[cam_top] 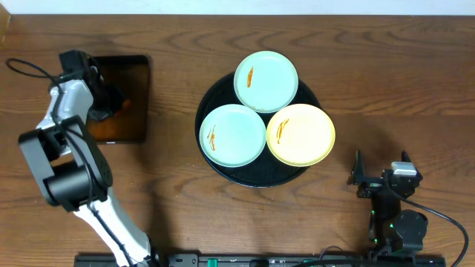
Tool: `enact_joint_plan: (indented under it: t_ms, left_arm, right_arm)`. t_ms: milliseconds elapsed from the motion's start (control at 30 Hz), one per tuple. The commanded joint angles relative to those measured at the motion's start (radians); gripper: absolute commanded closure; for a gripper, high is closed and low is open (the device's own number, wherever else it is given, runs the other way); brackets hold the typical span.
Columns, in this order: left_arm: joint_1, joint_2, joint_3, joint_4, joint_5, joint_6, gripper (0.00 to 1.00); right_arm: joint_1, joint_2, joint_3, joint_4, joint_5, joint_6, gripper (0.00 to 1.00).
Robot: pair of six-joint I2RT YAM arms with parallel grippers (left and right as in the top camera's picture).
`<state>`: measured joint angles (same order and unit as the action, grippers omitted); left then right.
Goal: Clean dirty plates on tray and stack at the side
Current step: 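Dip the held sponge into the water tray with the left gripper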
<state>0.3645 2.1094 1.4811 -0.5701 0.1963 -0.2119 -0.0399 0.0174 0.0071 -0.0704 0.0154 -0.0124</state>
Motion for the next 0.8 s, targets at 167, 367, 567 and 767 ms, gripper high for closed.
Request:
enact_joint_plan:
  t_ms: [167, 367, 567, 767]
  left_arm:
    - [0.0, 0.047, 0.002, -0.019, -0.032, 0.002, 0.92]
    - [0.0, -0.047, 0.024, 0.024, -0.032, 0.002, 0.92]
    - [0.0, -0.071, 0.023, 0.142, -0.051, 0.002, 0.92]
    - [0.0, -0.032, 0.021, 0.22, -0.217, 0.002, 0.92]
  right_arm:
    - [0.015, -0.004, -0.002, -0.004, 0.003, -0.011, 0.01]
    - [0.015, -0.004, -0.002, -0.004, 0.003, -0.011, 0.01]
    - [0.015, -0.004, -0.002, -0.004, 0.003, -0.011, 0.01]
    - [0.015, -0.004, -0.002, -0.003, 0.003, -0.011, 0.01]
